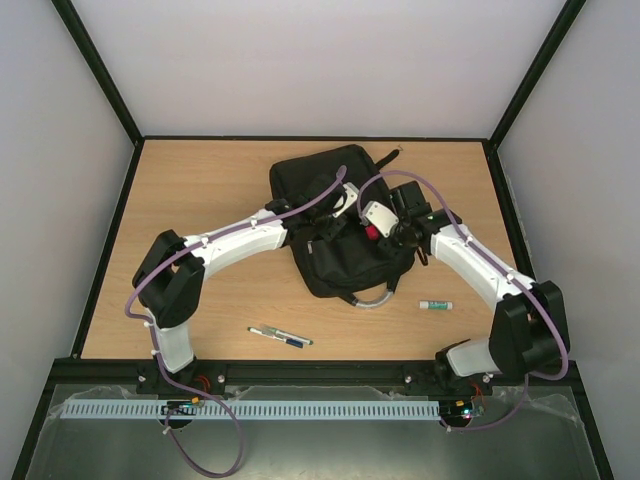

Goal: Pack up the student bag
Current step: Place the stationery in the student bag.

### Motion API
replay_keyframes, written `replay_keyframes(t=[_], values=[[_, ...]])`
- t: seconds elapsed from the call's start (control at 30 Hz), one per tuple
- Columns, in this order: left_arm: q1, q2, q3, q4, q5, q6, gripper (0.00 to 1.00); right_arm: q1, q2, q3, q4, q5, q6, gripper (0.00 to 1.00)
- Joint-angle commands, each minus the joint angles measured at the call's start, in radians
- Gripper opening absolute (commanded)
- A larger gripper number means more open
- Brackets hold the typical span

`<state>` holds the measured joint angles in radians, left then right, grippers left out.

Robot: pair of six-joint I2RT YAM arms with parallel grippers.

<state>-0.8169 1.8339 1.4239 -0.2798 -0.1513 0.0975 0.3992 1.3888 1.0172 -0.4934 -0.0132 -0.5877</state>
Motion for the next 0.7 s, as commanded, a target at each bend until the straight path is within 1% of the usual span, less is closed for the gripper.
replay_keyframes(t=[0.0,0.37,0.67], values=[[-0.007,-0.018,0.030,0.018,0.010,-0.005,0.09,0.003,0.025,-0.014,0.121,0.027,-0.041,0.49],[-0.006,-0.018,0.030,0.018,0.010,-0.003,0.09,0.003,0.123,-0.002,0.327,0.097,0.051,0.44],[-0.007,-0.016,0.031,0.018,0.015,-0.005,0.09,0.003,0.170,-0.021,0.530,0.174,0.223,0.45]])
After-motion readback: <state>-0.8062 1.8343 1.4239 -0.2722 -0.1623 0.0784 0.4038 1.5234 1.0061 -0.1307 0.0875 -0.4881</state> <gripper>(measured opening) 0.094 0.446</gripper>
